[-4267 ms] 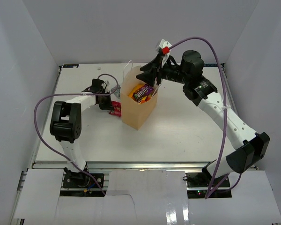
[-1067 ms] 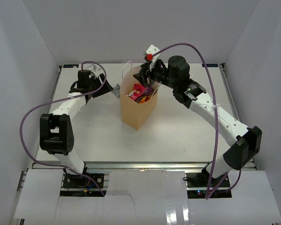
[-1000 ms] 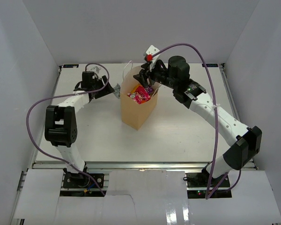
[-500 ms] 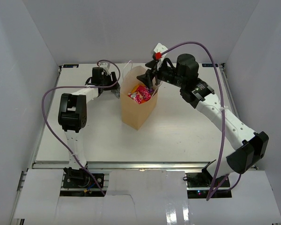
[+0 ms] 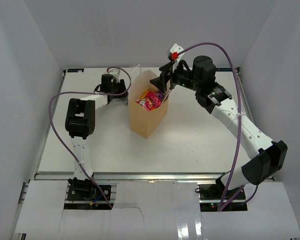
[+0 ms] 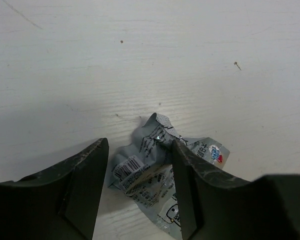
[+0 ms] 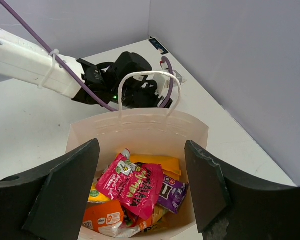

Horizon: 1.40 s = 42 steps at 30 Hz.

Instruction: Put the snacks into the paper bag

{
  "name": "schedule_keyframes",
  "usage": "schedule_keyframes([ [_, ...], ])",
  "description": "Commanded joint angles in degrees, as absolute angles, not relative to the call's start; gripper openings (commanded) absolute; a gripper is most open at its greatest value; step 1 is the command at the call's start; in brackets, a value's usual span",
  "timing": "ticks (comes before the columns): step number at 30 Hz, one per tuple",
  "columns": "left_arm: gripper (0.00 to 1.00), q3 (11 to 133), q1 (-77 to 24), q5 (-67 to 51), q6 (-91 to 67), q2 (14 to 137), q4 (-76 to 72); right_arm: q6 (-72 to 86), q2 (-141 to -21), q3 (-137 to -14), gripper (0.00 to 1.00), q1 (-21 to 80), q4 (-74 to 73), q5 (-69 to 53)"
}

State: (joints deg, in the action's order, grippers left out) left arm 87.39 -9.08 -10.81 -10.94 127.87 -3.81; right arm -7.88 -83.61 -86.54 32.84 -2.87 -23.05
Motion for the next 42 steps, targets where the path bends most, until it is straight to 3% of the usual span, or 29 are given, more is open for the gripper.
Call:
schedule_keyframes([
  [1, 0.62, 84.6, -9.7, -9.4, -9.8, 124.3, -0.4, -6.9, -83.2, -88.2, 0.75, 32.7, -1.1, -24.3],
  [6, 0.43, 81.9, -9.7, -7.6, -10.0, 122.8, 4.7, -6.5, -85.4, -91.4, 0.75, 32.4, -3.9, -25.0],
  [12, 0.01, 71.8, -7.8, -6.8, -14.0, 116.6, 2.7, -8.3, -87.8, -96.6, 0.76, 31.7, -7.4, -24.8],
  [19, 0.00, 66.4, -3.6, -12.7, -17.9, 105.7, -1.6, -12.4, -89.3, -102.1, 0.77, 30.5, -10.7, -26.5],
  [26, 0.00, 62.1, -1.1, -15.9, -23.1, 92.0, -3.7, -23.5, -89.1, -103.2, 0.78, 33.4, -16.9, -41.9],
  [34, 0.00, 56.5, -1.1, -20.4, -30.5, 76.6, -8.4, -27.3, -91.7, -106.1, 0.80, 43.4, -23.4, -30.1],
  [42, 0.00, 56.7, -1.1, -23.6, -31.6, 66.3, -9.4, -10.2, -95.6, -108.7, 0.81, 47.7, -17.6, -19.6],
])
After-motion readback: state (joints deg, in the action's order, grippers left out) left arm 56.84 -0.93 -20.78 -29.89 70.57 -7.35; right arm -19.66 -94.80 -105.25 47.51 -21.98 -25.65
